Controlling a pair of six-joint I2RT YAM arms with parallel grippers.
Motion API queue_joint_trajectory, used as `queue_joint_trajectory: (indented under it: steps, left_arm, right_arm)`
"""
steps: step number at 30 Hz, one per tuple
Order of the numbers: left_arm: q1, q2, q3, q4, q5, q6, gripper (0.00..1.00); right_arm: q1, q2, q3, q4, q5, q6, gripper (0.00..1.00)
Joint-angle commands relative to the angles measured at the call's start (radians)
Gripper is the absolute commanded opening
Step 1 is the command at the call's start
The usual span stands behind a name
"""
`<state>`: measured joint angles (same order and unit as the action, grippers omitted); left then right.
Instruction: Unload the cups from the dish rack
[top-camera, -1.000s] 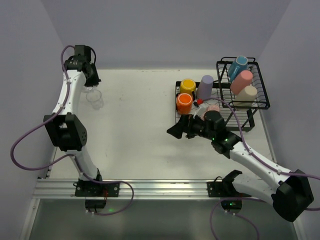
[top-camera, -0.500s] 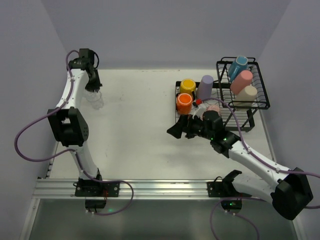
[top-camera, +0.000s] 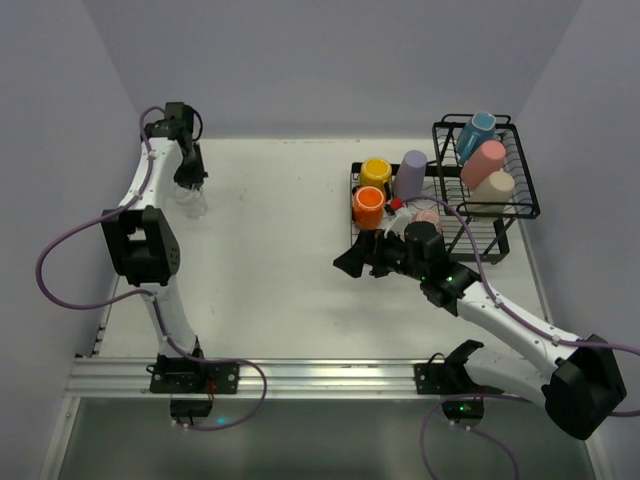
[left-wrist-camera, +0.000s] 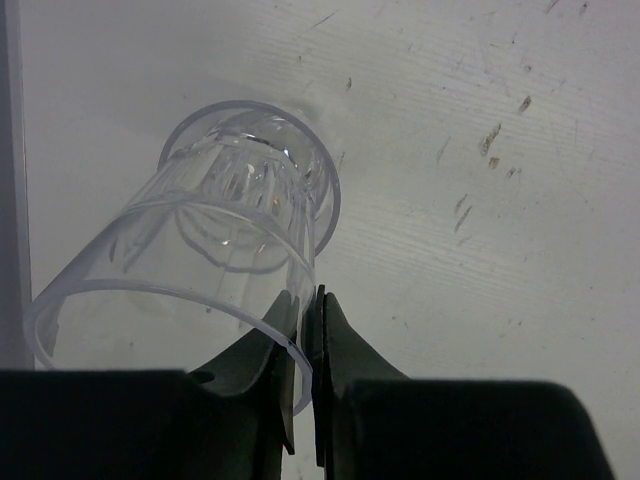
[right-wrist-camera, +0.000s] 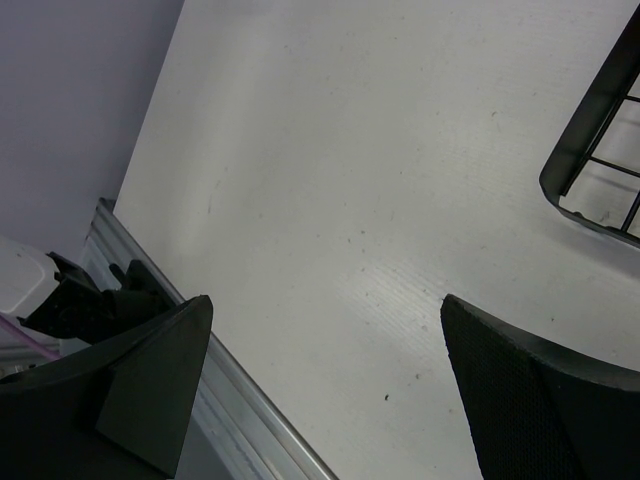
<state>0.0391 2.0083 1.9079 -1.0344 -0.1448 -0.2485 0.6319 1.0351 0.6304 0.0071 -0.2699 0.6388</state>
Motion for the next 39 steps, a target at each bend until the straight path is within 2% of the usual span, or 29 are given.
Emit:
queue_joint_trajectory:
  steps: [1, 10, 16, 19, 20, 25, 29, 32, 33, 35, 39]
  left_arm:
    - [0.007, 0.015, 0.056, -0.039, 0.030, 0.049, 0.15]
    - [0.007, 0.035, 0.071, -0.035, -0.005, 0.043, 0.29]
    - [0.005, 0.000, 0.063, -0.009, -0.025, 0.037, 0.50]
    - [0.004, -0.022, 0.075, 0.000, -0.024, 0.031, 0.68]
    - [0.001, -0.049, 0.072, 0.028, -0.024, 0.028, 0.99]
    - [-0.028, -0.181, 0.048, 0.140, 0.019, 0.011, 1.00]
    - [-0.114, -0.345, -0.052, 0.334, 0.031, 0.005, 1.00]
    - [-0.206, -0.503, -0.191, 0.471, 0.039, 0.006, 1.00]
    - [-0.228, -0.544, -0.284, 0.506, 0.063, 0.003, 1.00]
    - [-0.260, -0.666, -0.389, 0.615, 0.184, -0.031, 1.00]
    - [-0.292, -0.845, -0.684, 0.758, 0.318, -0.072, 1.00]
  right_arm:
    - [0.006, 0.000, 0.043, 0.007, 0.026, -0.018, 0.99]
    - [0.008, 0.003, 0.043, 0.011, 0.040, -0.022, 0.99]
    - [0.009, -0.001, 0.037, 0.013, 0.055, -0.028, 0.99]
    - [0.008, -0.007, 0.035, 0.016, 0.064, -0.034, 0.99]
    - [0.008, -0.009, 0.035, 0.014, 0.081, -0.039, 0.99]
    - [0.009, -0.021, 0.037, 0.001, 0.146, -0.064, 0.99]
    - [0.009, -0.020, 0.046, -0.012, 0.210, -0.082, 0.99]
    - [0.009, -0.017, 0.066, -0.056, 0.274, -0.100, 0.99]
    - [0.009, -0.010, 0.080, -0.064, 0.328, -0.106, 0.99]
    - [0.008, 0.015, 0.095, -0.088, 0.375, -0.111, 0.99]
    - [0.008, 0.092, 0.161, -0.116, 0.521, -0.129, 0.99]
